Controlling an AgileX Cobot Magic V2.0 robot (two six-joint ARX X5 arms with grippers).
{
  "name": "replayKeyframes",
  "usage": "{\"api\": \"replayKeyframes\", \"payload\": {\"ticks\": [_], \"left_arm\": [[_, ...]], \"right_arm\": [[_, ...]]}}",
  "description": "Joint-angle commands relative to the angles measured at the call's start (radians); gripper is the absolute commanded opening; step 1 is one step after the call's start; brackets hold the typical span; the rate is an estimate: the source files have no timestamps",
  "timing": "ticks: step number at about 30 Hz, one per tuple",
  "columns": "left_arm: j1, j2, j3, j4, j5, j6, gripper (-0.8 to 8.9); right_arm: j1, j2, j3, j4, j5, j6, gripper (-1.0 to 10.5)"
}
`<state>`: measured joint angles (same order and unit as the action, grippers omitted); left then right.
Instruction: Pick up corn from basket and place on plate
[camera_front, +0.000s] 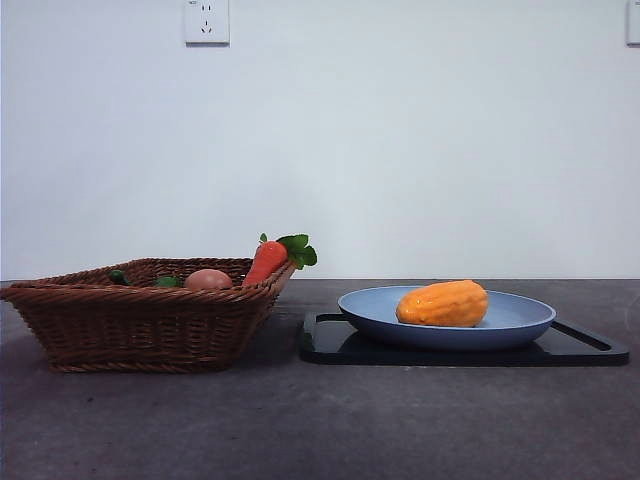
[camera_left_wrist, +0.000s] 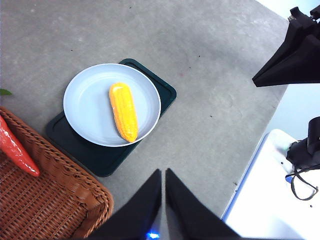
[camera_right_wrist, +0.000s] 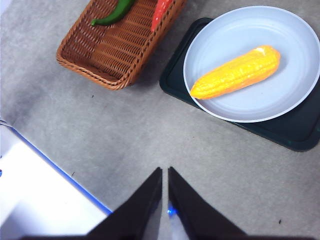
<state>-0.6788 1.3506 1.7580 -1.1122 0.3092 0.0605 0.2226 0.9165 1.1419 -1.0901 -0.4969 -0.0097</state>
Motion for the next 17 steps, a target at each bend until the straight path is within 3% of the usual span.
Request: {"api": "replayKeyframes", "payload": {"ticks": [1, 17], "left_arm": [[-0.007, 0.007, 0.021, 0.007, -0.003, 0.001, 0.08], [-0.003, 0.007, 0.021, 0.085, -0.003, 0.001, 0.08]], "right_arm": [[0.003, 0.009, 0.018, 0.005, -0.001, -0.017, 0.0], [0.003, 0.009, 0.018, 0.005, 0.000, -0.017, 0.0]]}}
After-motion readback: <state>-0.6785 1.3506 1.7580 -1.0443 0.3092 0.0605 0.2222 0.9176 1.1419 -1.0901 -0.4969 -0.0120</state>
